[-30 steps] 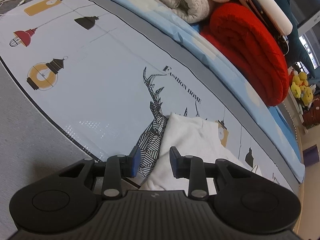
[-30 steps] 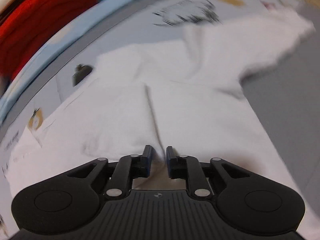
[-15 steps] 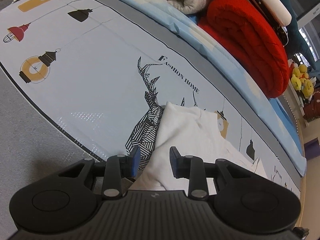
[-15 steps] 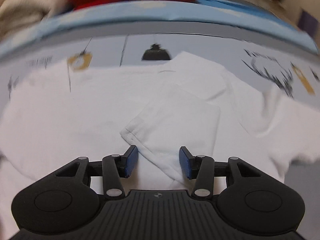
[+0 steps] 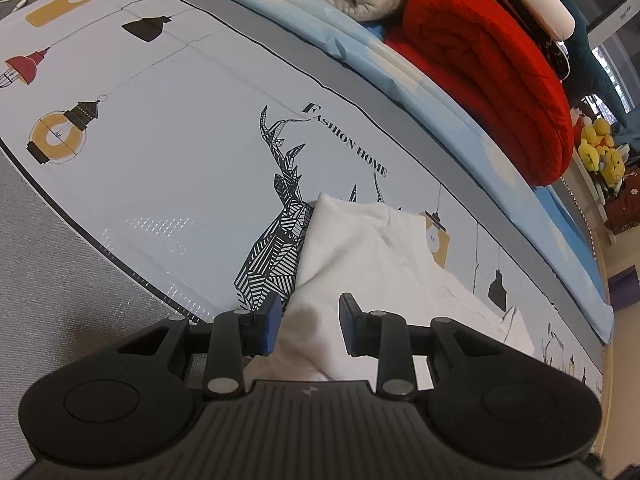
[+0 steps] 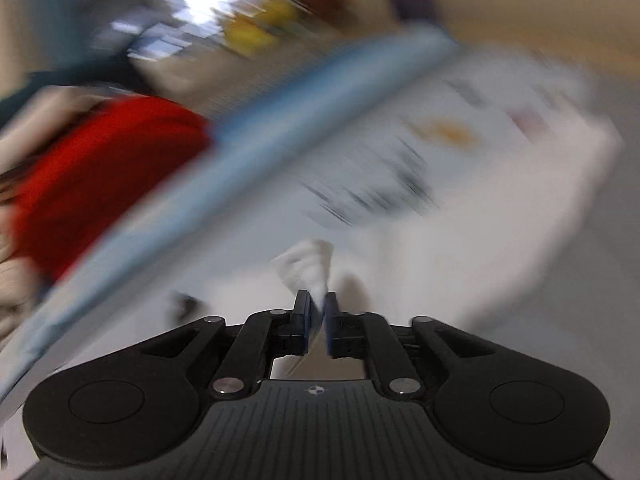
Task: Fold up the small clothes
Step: 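Fold the held side across the body toward the left gripper, open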
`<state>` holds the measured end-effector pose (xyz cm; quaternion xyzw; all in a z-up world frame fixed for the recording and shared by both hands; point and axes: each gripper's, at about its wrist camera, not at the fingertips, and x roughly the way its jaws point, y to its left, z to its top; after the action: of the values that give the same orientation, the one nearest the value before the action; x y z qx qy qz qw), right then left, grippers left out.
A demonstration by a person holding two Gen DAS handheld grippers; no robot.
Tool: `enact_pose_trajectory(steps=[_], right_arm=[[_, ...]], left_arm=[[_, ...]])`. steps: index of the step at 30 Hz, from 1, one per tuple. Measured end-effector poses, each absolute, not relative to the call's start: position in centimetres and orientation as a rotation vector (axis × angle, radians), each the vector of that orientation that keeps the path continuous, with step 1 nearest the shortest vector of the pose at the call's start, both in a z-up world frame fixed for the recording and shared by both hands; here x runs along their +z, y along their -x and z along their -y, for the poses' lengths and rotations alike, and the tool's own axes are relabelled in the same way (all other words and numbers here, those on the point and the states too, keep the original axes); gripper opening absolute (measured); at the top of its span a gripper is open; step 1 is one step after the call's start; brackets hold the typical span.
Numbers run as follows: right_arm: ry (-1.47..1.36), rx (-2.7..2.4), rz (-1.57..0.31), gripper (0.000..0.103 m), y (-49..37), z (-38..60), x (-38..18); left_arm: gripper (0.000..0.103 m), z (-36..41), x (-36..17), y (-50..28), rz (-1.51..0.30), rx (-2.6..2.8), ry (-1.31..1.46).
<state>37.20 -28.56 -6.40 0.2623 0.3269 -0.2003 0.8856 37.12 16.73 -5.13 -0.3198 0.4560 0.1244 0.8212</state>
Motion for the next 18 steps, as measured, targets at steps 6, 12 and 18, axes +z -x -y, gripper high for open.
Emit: enact_pose_trajectory(steps=[6, 12, 18], right_arm=[[-0.729, -0.527, -0.873, 0.032, -37.4, 32.1, -10.0], [-0.754, -0.442, -0.876, 0.036, -38.9, 32.1, -9.9], [-0.743, -0.443, -0.906, 0.003, -38.4, 32.4, -10.2]], left_arm=[[0.034, -16.2, -5.4, -37.3, -0.976, 0.261, 0.675], [0.034, -15.5, -5.6, -37.6, -0.987, 0.248, 0.663], [0.034, -15.4, -5.7, -37.7, -0.986, 0.246, 0.659]])
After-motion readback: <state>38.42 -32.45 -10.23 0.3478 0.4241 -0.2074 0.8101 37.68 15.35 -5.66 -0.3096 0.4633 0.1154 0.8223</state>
